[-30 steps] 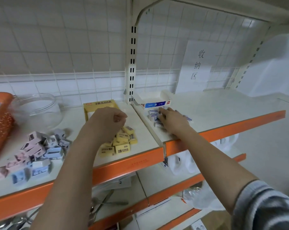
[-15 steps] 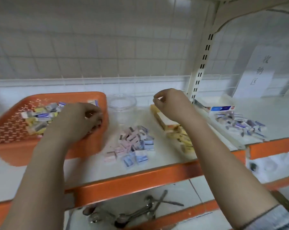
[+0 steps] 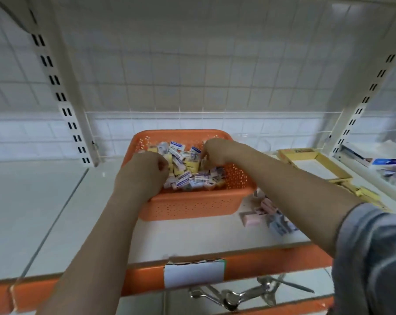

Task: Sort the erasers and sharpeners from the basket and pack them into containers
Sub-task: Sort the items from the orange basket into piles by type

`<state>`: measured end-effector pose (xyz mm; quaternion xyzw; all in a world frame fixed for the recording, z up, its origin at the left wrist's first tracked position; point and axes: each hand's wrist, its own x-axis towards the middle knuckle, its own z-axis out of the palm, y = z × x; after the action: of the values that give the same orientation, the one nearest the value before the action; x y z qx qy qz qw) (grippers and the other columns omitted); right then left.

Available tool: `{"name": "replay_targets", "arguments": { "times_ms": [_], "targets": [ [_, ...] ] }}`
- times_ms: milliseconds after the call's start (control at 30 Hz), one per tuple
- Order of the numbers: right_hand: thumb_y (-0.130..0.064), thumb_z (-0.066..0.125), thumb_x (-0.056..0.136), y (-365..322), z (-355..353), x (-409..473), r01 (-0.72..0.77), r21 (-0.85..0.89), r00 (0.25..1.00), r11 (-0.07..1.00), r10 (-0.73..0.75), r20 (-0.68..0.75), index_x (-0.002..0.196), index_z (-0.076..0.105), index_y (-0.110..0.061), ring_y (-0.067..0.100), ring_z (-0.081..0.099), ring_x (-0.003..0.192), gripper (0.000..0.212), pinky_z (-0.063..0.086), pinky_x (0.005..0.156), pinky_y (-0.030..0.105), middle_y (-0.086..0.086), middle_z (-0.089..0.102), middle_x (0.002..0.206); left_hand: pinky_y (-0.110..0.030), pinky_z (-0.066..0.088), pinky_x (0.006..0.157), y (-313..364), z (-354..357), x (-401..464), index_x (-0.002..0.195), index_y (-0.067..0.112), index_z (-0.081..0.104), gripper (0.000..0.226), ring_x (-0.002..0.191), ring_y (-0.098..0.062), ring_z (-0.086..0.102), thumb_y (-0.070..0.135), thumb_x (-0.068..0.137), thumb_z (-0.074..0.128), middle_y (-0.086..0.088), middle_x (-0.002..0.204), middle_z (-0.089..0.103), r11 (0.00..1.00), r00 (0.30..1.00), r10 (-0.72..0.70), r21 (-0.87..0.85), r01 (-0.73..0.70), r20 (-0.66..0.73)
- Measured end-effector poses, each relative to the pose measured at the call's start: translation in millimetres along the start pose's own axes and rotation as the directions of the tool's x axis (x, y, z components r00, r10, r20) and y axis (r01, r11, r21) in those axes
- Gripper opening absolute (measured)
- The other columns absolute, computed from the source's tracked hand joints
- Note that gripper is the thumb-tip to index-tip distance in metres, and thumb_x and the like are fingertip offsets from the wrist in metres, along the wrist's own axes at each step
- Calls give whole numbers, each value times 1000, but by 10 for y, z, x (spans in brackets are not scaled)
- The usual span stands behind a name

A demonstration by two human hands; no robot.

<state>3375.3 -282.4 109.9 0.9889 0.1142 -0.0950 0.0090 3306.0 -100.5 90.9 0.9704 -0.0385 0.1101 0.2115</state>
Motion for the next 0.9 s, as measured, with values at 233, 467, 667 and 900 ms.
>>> {"name": "replay_targets", "arguments": {
  "times_ms": [233,467,667,900],
  "targets": [
    [-21,78,73,-49,120,235,-30,10,999,1000,30,24,117,61,-9,24,63,96,49,53,88,37,9,65,108,-30,45,75,29,0,-15,108,25,67,24,94,-19,60,30,94,48,1,108,65,998,999,-47,50,45,28],
    [-13,66,82,-63,102,252,-11,8,996,1000,12,-84,83,61,-7,22,60,82,8,51,72,30,5,60,82,-28,46,71,21,-21,-6,108,27,67,24,85,-13,59,30,93,49,5,105,66,1000,997,-1,29,-1,71],
    [-11,59,85,160,-110,-30,-9,425,912,905,181,-367,95,72,-11,15,62,82,16,49,70,27,-1,68,95,-33,51,89,82,-46,270,107,18,70,24,94,-15,63,20,91,52,0,108,69,978,954,174,69,-196,244],
    [-7,56,87,262,172,-1013,366,847,739,385,434,-516,82,69,-34,24,70,84,31,55,83,47,5,72,86,-32,39,98,358,234,851,131,11,52,41,119,-20,53,23,92,58,-5,133,55,898,841,339,123,-423,421]
  ]
}}
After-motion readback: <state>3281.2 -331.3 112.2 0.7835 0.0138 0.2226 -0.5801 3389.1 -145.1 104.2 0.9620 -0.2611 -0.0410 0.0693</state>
